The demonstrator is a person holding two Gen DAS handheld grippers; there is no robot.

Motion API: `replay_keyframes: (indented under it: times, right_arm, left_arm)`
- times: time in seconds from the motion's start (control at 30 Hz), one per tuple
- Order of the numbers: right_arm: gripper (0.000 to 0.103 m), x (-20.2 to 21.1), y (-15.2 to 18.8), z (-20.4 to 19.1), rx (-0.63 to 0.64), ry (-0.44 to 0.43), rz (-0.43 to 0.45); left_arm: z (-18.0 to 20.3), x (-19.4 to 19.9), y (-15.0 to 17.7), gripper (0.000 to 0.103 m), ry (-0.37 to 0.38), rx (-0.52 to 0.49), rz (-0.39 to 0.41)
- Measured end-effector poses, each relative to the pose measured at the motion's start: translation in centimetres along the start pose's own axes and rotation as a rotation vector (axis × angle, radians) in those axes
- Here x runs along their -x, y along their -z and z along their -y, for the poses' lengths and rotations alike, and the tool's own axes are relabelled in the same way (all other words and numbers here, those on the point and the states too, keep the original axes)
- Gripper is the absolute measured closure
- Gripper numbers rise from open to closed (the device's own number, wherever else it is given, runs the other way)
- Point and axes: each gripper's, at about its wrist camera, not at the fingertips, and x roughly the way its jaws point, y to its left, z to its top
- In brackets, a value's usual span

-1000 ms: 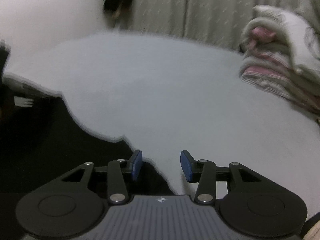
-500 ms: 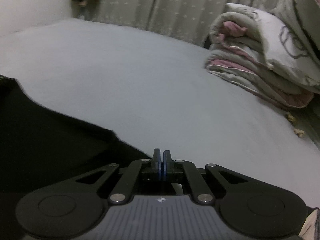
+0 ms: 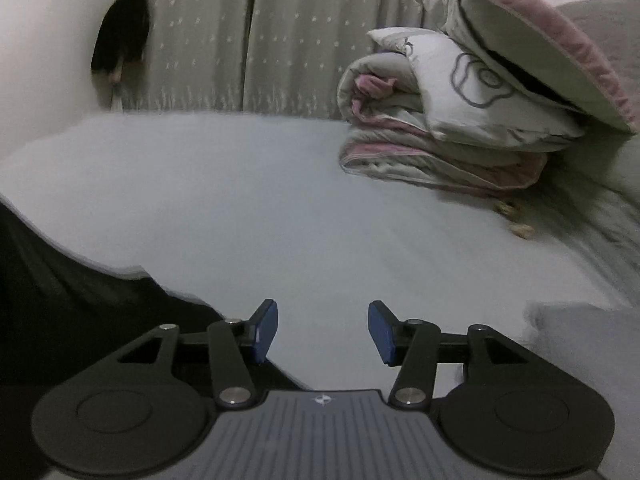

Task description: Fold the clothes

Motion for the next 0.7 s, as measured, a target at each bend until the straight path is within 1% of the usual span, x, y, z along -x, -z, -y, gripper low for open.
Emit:
replay_keyframes:
  times: [0.07,0.13,0.17,0.2,0.27,0.3,0.33,0.4,0.43,0.53,0.6,0.63,0.67,0.7]
  right_arm:
    - [0.053,1.2,1.8,1.5,-0.031,0.02,-0.043]
    - [0.053,0.8,1.8,1.4,-0.033,-0.003,-0.058]
    - [0.053,0.5,1.6,1.2,-0.025,-0.018,-0.06]
    - [0.053,0.3,1.4,0.9,-0.018,-0.033,-0.063]
    - [0.053,-0.3,1.0,0.4,-0.002,-0.063,-0.069]
    - [0.053,-0.8,0.3,-0.3,0.033,-0.088,-0.057]
    - [0.053,-1.5,-0.6,-1.6,0.082,-0.129,-0.044]
    - [0.054,-3.3,-2.4,-4.4,0.166,-0.229,-0.043]
    - [0.055,-4.6,-2.9,-5.6,0.192,-0.272,-0.059]
    - [0.056,-8.0,-3.3,-8.4,0.239,-0.375,-0.109]
    - [0.057,-8.9,-3.1,-9.7,0.238,-0.436,-0.096]
    - [0.059,-9.3,-3.0,-10.2,0.226,-0.461,-0.093]
    - [0.067,-9.4,-2.7,-10.6,0.23,-0.464,-0.094]
    - [0.095,-9.3,-2.4,-11.1,0.251,-0.453,-0.093]
  left_arm:
    - [-0.9,-0.1,0.5,0.001,-0.031,-0.021,-0.023]
    - [-0.1,-0.9,0.7,0.003,-0.067,-0.069,-0.045]
    - [0.6,-1.2,0.7,0.003,-0.068,-0.094,-0.039]
    - [1.7,-1.4,0.6,0.003,-0.053,-0.117,-0.029]
    - [3.6,-2.0,0.8,0.012,-0.022,-0.162,-0.026]
    - [4.3,-2.3,0.9,0.018,-0.015,-0.179,-0.03]
    - [4.8,-2.7,1.1,0.021,-0.011,-0.19,-0.033]
    - [5.2,-3.0,1.4,0.022,-0.003,-0.189,-0.03]
    - [5.1,-3.1,1.6,0.022,0.001,-0.181,-0.027]
    - [4.3,-3.6,1.4,0.023,0.001,-0.151,-0.035]
    - [3.5,-3.9,1.2,0.024,0.004,-0.135,-0.031]
    - [3.2,-4.0,1.1,0.026,0.005,-0.125,-0.03]
    - [3.0,-4.2,1.0,0.028,0.007,-0.118,-0.032]
    - [2.9,-4.3,1.0,0.03,0.011,-0.113,-0.036]
